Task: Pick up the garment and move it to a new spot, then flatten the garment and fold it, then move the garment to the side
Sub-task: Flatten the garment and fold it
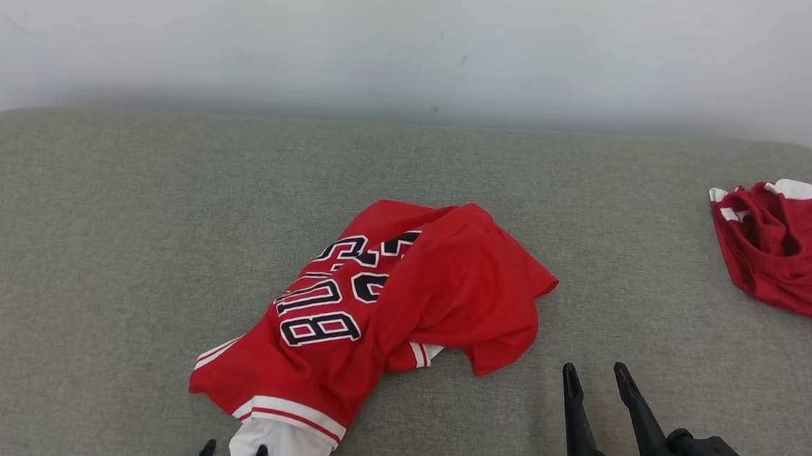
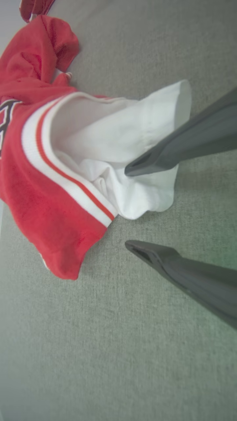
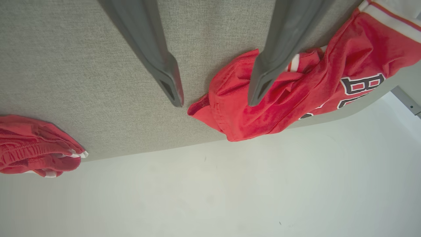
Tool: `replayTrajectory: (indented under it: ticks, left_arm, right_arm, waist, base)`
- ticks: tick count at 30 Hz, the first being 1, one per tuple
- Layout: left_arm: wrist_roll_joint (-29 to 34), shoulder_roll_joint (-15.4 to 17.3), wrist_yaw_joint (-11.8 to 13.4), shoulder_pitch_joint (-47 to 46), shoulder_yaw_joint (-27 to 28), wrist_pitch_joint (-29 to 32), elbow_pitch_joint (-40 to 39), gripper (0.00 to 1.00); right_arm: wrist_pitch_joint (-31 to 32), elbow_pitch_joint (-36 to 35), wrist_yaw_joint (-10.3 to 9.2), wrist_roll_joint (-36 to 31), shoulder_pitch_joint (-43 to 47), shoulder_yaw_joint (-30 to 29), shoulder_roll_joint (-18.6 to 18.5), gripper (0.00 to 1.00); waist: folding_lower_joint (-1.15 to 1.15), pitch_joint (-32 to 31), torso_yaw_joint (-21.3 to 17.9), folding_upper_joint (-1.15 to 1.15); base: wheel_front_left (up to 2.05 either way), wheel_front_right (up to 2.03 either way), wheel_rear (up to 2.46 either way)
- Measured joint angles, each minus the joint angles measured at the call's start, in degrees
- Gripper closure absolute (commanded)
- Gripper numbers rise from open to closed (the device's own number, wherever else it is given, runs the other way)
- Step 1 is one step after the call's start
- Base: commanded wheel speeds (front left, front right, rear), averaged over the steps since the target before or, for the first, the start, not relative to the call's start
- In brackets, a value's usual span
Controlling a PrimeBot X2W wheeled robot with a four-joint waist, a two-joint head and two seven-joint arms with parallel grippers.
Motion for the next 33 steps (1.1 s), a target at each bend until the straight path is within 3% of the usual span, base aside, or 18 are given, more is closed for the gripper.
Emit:
replayTrajectory:
  ticks: [2, 3, 4, 6, 12, 17, 24, 33]
  left_arm:
    - [-0.16, -0.11, -0.11, -0.35, -0.44, 0.35, 1.7, 0.0]
    - [-0.73, -0.26, -0.45, -0.42, -0.53, 0.44, 2.45, 0.21]
    - [-1.27, -0.4, -0.57, -0.49, -0.79, 0.44, 3.08, 0.55]
    - [-1.86, -0.45, -1.01, -0.94, -1.26, 0.44, 3.89, 1.0]
    - [-2.77, -0.45, -1.04, -1.47, -0.58, 0.21, 2.35, 1.0]
    - [-3.33, 1.48, -0.42, 0.81, 1.03, 0.52, -2.75, 1.0]
    - [-8.02, 1.92, -0.53, 7.1, 1.83, 8.11, -10.01, 1.0]
    - [-9.9, 1.23, 0.58, 10.45, 1.43, 10.55, -11.77, 1.0]
  right_arm:
    - [0.0, 0.0, 0.0, 0.0, 0.01, -0.02, -0.01, 0.0]
    - [0.0, 0.0, 0.0, 0.0, 0.01, -0.04, -0.01, 0.0]
    - [0.0, 0.01, 0.0, 0.0, 0.01, -0.08, -0.02, 0.0]
    - [0.0, 0.03, 0.0, 0.0, 0.03, -0.33, -0.07, 0.0]
    - [0.0, 0.0, 0.0, -0.01, 1.19, -0.99, -0.13, 0.0]
    - [0.0, -0.09, 0.0, 0.11, 2.05, -1.15, -0.05, 0.0]
    - [-0.01, -0.18, 0.0, 0.2, 2.29, -1.42, 0.04, 0.0]
    - [0.0, 0.13, 0.0, 0.26, 2.28, -1.69, -0.09, 0.0]
  waist:
    - [0.0, -0.04, -0.46, 0.0]
    - [0.0, -0.08, -0.62, 0.0]
    - [0.0, -0.17, -0.71, 0.0]
    - [0.0, -0.41, -0.71, 0.0]
    - [0.0, -1.26, 0.63, 0.0]
    - [0.0, -2.0, 2.67, 0.0]
    - [0.0, -2.47, 5.41, 0.0]
    - [0.0, -2.25, 5.84, 0.0]
  base:
    - [0.0, 0.0, 0.0]
    - [0.0, 0.0, 0.0]
    - [0.0, 0.0, 0.0]
    - [0.0, 0.0, 0.0]
    - [0.0, 0.0, 0.0]
    - [0.0, 0.0, 0.0]
    - [0.0, 0.0, 0.0]
    - [0.0, 0.0, 0.0]
